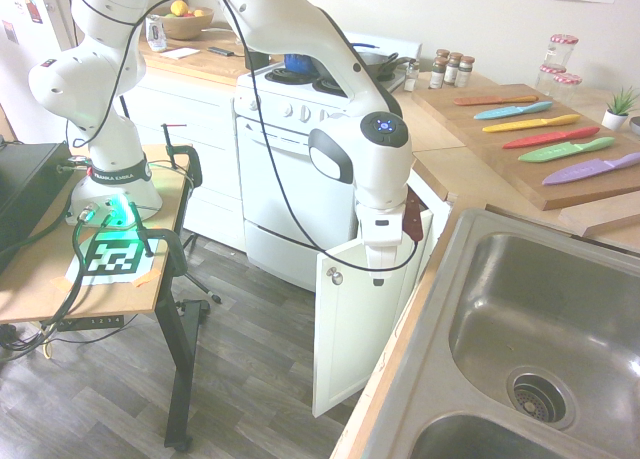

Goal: Close the cabinet

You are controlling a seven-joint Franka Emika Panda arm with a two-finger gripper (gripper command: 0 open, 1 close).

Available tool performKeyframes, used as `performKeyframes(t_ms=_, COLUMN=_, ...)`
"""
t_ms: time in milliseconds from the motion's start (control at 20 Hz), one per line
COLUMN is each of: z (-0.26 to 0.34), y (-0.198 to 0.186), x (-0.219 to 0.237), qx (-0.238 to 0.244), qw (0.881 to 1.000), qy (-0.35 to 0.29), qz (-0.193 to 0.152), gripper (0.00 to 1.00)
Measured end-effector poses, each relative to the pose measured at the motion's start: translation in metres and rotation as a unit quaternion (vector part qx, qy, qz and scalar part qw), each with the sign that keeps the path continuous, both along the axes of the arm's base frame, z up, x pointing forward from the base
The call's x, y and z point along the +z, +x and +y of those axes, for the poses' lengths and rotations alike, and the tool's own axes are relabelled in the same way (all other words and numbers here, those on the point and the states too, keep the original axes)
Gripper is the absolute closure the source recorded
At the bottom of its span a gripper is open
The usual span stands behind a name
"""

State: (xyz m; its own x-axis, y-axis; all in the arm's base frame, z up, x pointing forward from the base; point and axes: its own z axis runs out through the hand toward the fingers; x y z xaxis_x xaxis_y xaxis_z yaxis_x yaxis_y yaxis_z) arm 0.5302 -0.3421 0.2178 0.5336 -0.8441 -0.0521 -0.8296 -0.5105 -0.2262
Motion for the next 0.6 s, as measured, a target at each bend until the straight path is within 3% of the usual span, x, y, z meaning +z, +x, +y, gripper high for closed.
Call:
performKeyframes(t_ms=50, z=0.002, y=0.001, x=-0.001, qx=0.001, qw=1.000, qy=0.001, qz=0.001, gripper=0.00)
performKeyframes(t_ms=100, z=0.003, y=0.001, x=-0.004, qx=0.002, qw=1.000, qy=0.002, qz=0.002, gripper=1.00)
performKeyframes(t_ms=600, z=0.012, y=0.004, x=-0.026, qx=0.017, qw=1.000, qy=-0.002, qz=0.014, gripper=1.00)
